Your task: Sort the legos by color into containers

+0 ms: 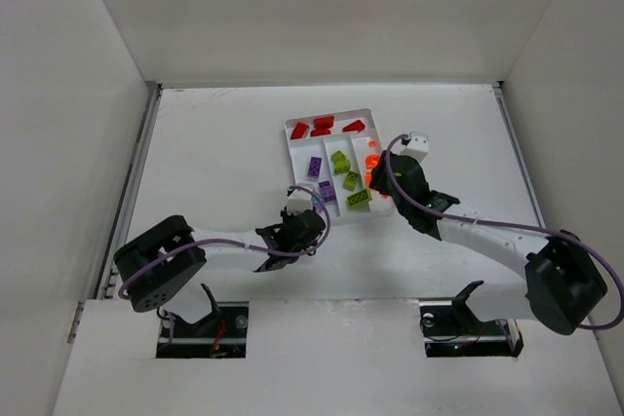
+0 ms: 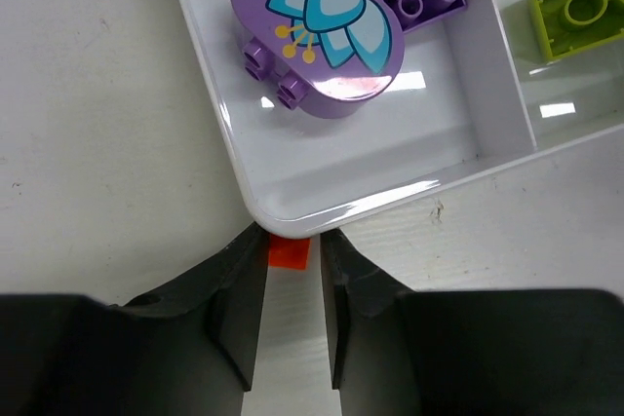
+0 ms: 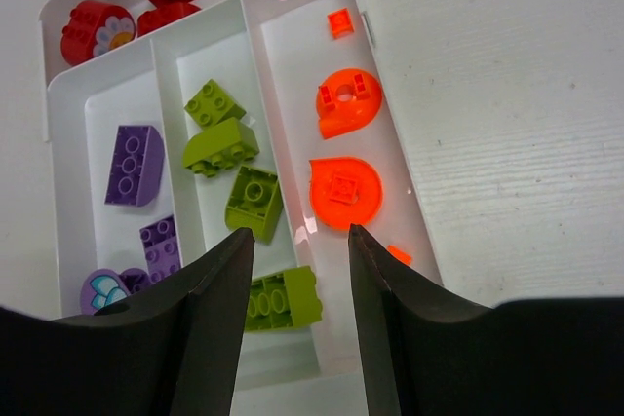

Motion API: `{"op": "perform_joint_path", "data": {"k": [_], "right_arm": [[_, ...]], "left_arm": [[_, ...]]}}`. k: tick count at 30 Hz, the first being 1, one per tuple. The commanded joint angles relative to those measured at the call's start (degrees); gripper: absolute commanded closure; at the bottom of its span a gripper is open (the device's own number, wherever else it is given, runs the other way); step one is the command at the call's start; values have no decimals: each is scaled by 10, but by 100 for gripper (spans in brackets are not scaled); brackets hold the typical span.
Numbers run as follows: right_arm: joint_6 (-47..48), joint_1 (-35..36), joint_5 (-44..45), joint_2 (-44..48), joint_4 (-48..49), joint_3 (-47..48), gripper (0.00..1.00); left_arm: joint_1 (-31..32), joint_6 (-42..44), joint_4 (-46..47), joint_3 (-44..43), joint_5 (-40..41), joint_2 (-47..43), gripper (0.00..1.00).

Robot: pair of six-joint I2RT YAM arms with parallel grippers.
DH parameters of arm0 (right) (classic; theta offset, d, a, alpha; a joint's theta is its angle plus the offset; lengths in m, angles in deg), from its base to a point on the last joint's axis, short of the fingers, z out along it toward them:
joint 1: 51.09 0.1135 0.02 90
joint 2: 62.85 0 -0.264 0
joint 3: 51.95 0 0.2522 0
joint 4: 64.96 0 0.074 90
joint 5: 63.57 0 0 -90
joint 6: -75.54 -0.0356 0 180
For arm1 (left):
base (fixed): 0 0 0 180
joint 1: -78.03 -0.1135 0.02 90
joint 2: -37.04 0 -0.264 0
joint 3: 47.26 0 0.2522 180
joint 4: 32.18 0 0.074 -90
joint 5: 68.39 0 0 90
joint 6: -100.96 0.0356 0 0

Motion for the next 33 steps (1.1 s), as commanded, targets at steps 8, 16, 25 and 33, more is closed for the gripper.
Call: {"op": "perform_joint_path", "data": {"k": [8, 16, 25, 33], "right_arm": [[8, 9, -5, 59, 27, -16, 49], [6, 8, -11, 75, 30, -29, 49], [4, 5, -14, 92, 33, -37, 49], [1, -1, -14, 107, 36, -49, 49]], "left_arm": [[27, -8, -54, -12, 27, 3, 82], [39, -9, -69, -29, 25, 27, 71], [47, -10, -85, -41, 32, 44, 84], [71, -10, -135, -54, 62, -36, 88]]}}
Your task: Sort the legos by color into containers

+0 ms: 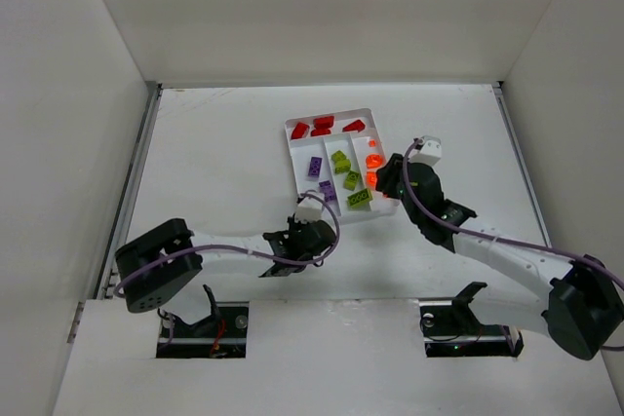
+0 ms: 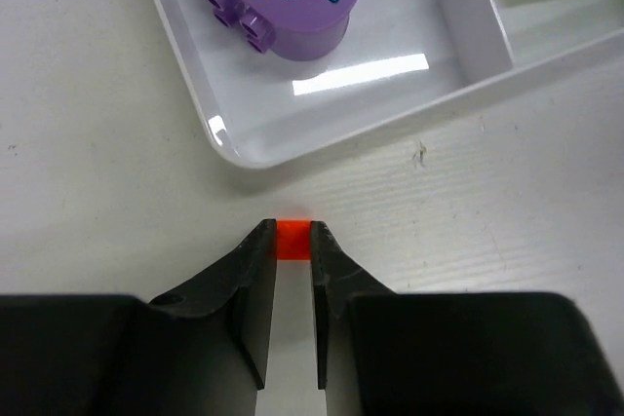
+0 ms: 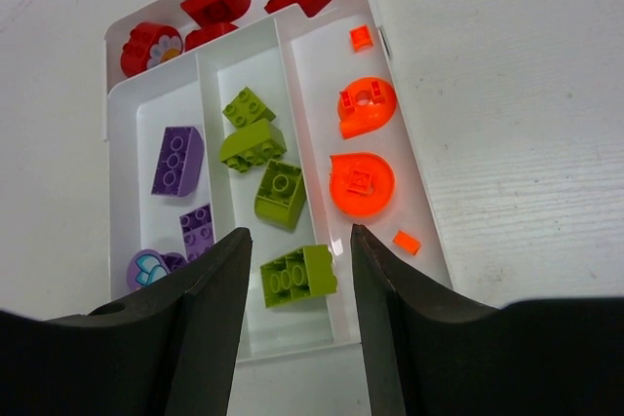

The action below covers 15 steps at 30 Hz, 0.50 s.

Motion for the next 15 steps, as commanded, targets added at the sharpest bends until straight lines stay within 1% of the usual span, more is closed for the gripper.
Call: {"op": "perform_joint_path", "data": {"k": [1, 5, 8, 11, 13, 15], "right_arm": [[-1, -7, -1, 18, 34, -12, 49], [-12, -25, -1, 32, 35, -23, 49], [-26, -46, 6, 39, 34, -35, 49], [-49, -76, 16, 49, 35, -52, 49], [-59, -94, 17, 65, 35, -64, 49], [-69, -109, 13, 80, 40, -76, 52]], "left_arm": [[13, -4, -58, -21, 10, -63, 88], [15, 2, -68, -45, -3, -122, 88], [-1, 15, -57, -76, -20, -130, 87], [-23, 39, -27, -119, -41, -101, 87], [-42, 60, 5, -156, -56, -61, 87], [-59, 72, 26, -194, -72, -21, 87]]}}
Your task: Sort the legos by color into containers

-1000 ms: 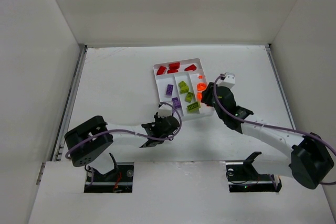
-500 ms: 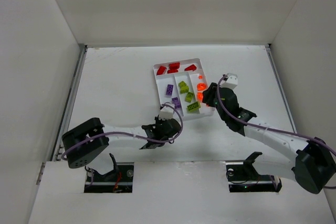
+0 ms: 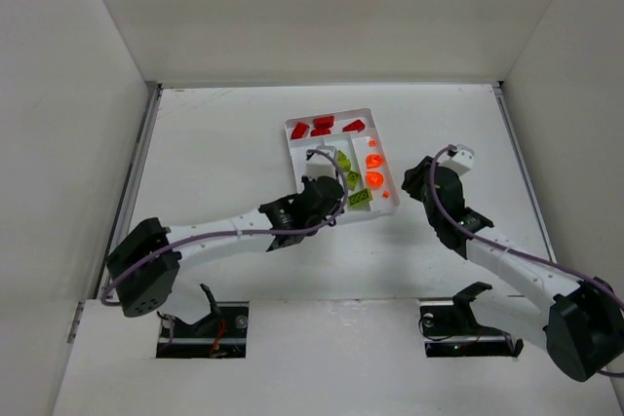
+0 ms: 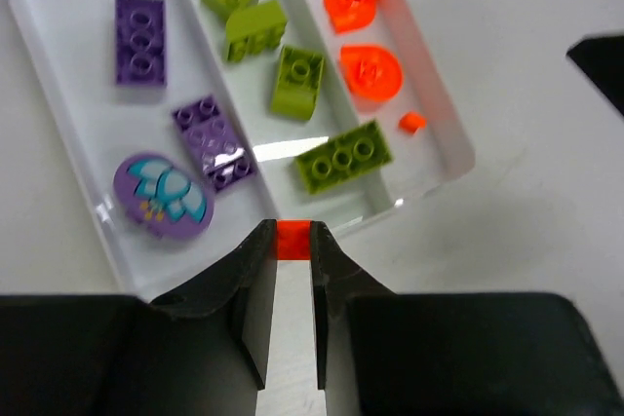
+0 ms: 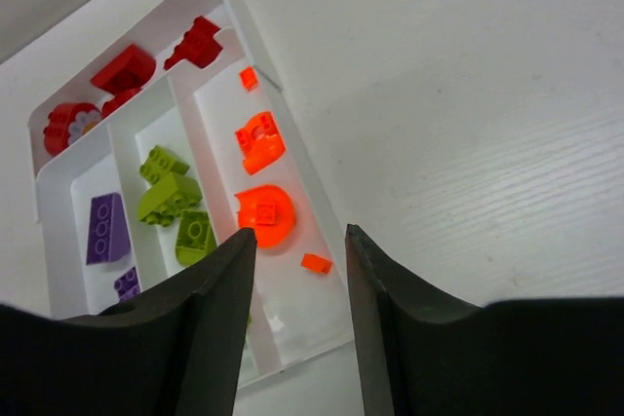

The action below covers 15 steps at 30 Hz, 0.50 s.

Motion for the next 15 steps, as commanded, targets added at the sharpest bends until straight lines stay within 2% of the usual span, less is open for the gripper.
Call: {"op": "perform_joint_path", "data": {"k": [1, 4, 15], "right_arm": [[-32, -22, 8, 32, 33, -15, 55], [-44, -32, 1, 46, 42, -28, 61], [-45, -34, -14, 53, 51, -29, 59]], "left_arm": [[-30, 39, 57, -67, -35, 63, 87], [-54, 47, 73, -132, -61, 127, 87], [-98, 104, 97, -372, -84, 368, 86]]}}
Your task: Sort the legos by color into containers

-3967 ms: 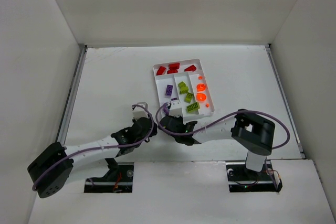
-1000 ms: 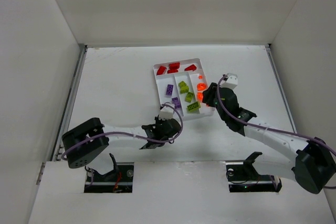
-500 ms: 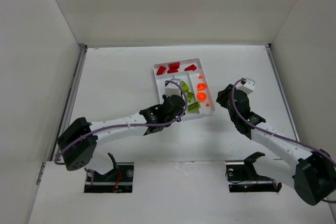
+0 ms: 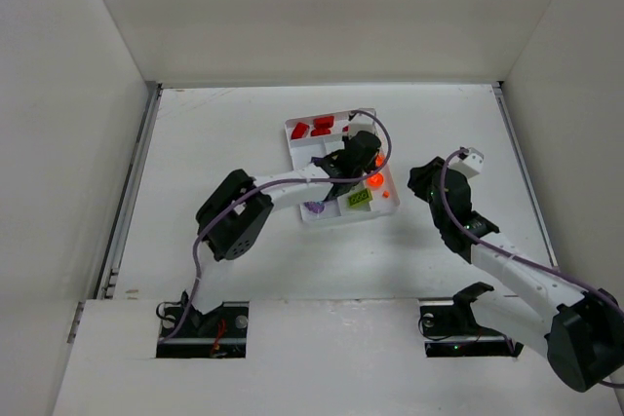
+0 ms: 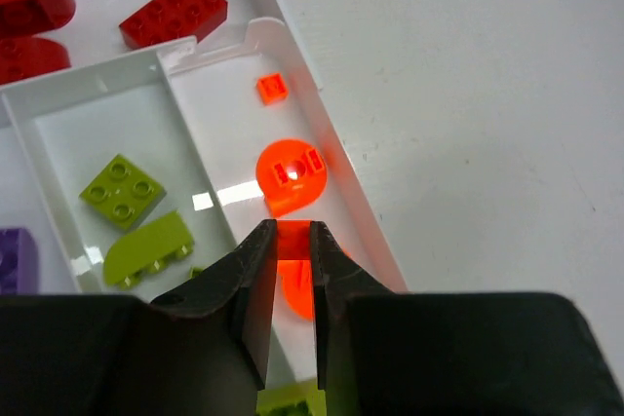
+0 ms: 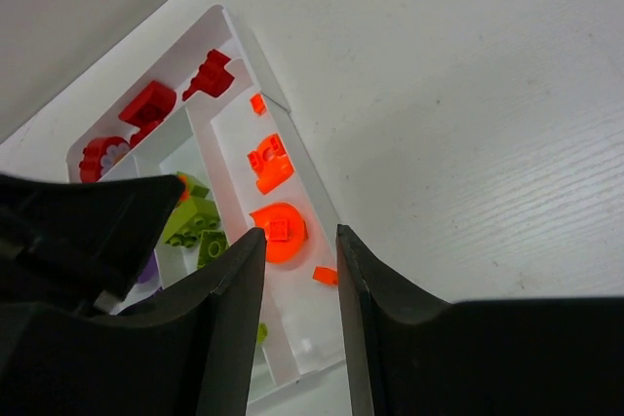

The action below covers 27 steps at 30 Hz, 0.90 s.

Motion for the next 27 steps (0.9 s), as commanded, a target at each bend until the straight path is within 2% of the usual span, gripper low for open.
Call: {"op": "perform_joint_path", "data": {"k": [1, 6, 11, 16, 17, 18, 19, 22, 27], "right_arm": [[-5, -1, -4, 13, 37, -4, 59], [-5, -1, -4, 17, 38, -6, 59], [-5, -1, -4, 20, 38, -7, 58], [-5, -1, -4, 20, 38, -7, 58], [-5, -1, -4, 21, 38, -8, 58], [-5, -1, -3, 22, 38, -9, 58], [-5, -1, -1, 23, 38, -10, 58], [-6, -1, 4, 24, 39, -12, 58], [-9, -4, 6, 17, 47, -17, 58]], "left_arm": [[-10, 32, 17, -76, -10, 42, 85], [-19, 32, 0, -149, -7, 108, 80], [-20, 37, 0, -157, -4, 106, 64], [-20, 40, -3, -133, -4, 67, 43], [-20, 42, 0, -122, -4, 50, 38], [-20, 44, 2, -109, -4, 33, 29], [-21, 47, 2, -96, -4, 15, 0], [-27, 50, -3, -46, 0, -51, 0], [-42, 48, -4, 90, 17, -184, 0]]}}
